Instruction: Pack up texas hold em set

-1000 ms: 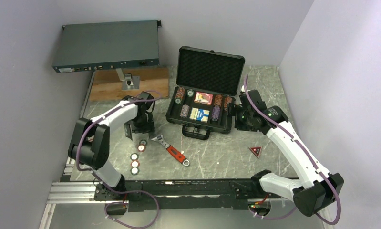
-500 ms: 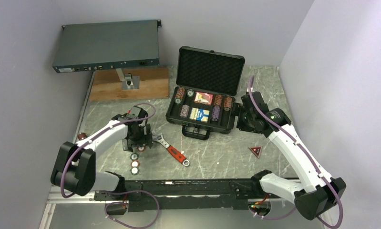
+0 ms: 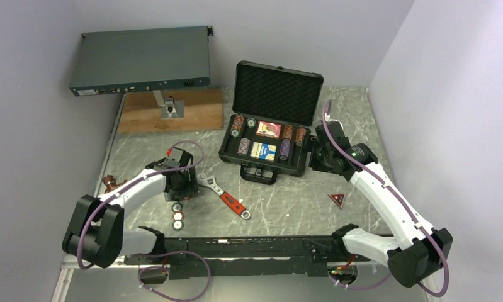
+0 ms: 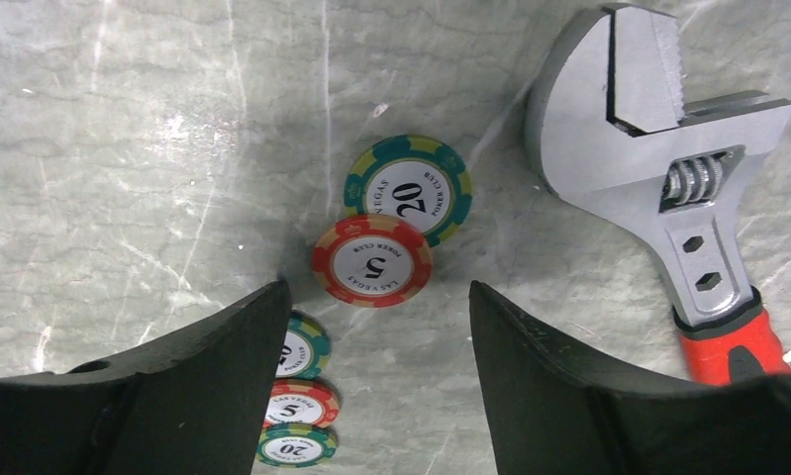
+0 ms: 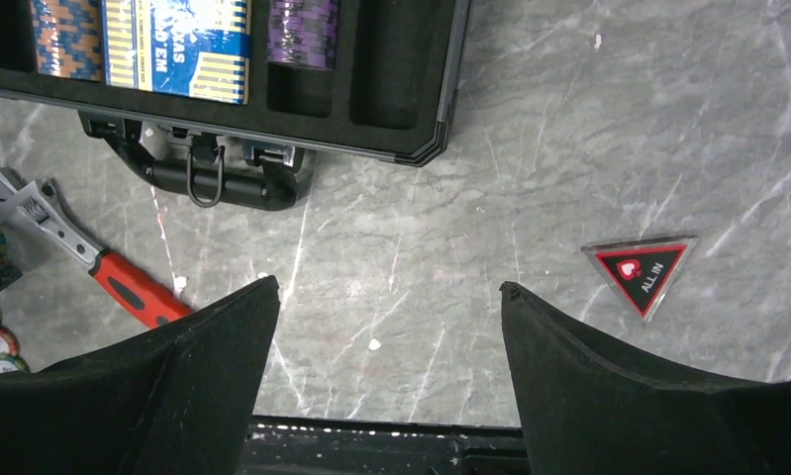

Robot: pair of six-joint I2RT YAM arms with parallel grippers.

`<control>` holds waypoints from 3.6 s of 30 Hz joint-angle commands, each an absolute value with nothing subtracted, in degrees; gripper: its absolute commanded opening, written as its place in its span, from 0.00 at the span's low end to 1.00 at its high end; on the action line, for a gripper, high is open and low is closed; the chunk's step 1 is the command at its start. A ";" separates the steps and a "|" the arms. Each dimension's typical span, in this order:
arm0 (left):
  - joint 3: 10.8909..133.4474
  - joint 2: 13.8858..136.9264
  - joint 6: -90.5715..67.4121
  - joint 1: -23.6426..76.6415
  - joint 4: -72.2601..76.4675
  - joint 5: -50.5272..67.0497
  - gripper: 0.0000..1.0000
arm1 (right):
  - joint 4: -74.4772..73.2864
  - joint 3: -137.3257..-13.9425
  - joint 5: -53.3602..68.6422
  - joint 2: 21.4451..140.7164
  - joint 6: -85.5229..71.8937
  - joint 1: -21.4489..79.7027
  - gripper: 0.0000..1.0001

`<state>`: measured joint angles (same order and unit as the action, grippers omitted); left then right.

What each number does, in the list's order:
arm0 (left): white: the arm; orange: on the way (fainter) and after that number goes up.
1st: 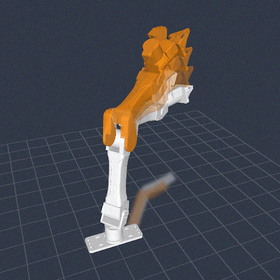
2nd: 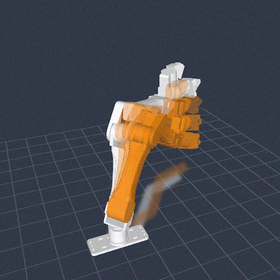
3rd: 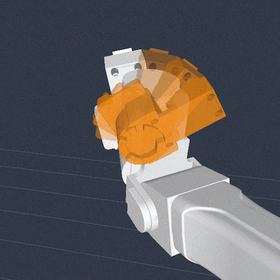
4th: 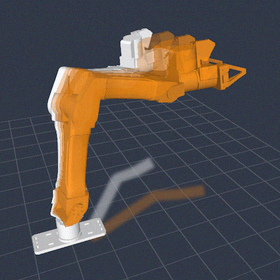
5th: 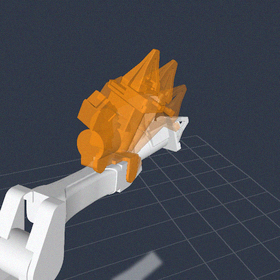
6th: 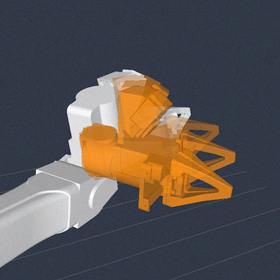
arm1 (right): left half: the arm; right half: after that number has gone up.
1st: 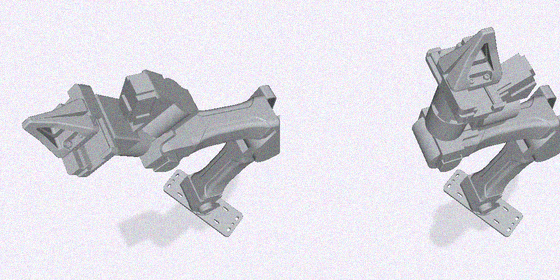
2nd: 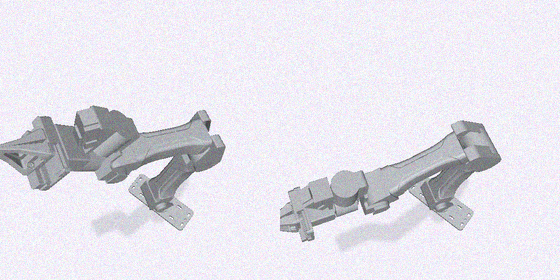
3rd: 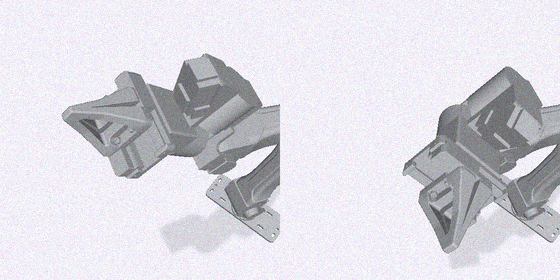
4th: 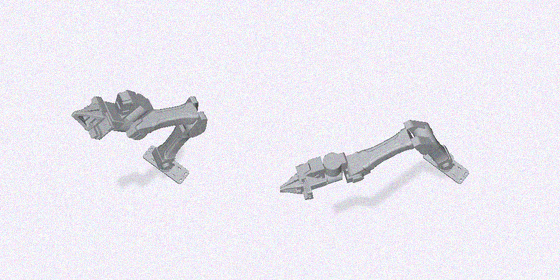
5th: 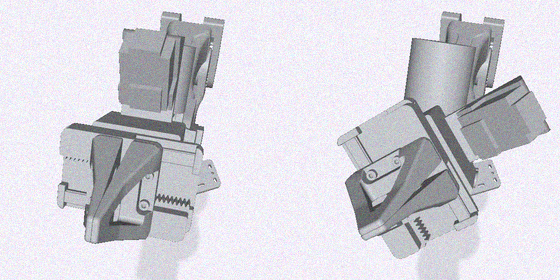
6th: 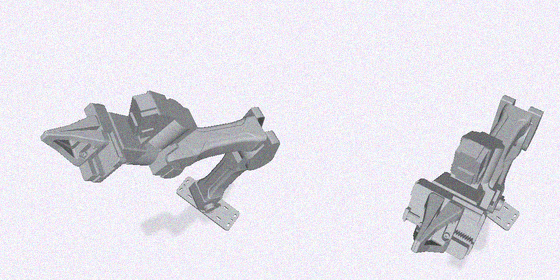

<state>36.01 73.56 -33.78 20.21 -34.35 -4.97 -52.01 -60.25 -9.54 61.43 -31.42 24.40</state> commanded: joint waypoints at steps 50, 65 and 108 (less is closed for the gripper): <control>34.17 78.25 -46.05 29.48 -36.57 -15.33 0.52 | -49.31 -58.84 -6.48 60.27 -26.63 24.25 0.85; 37.07 74.17 -43.68 30.23 -40.77 -14.47 0.15 | -48.91 -57.93 -6.94 59.43 -27.92 24.26 0.85; 76.36 84.90 -21.86 30.50 -36.24 -8.34 0.00 | -48.44 -55.25 -8.81 57.03 -29.57 24.26 0.85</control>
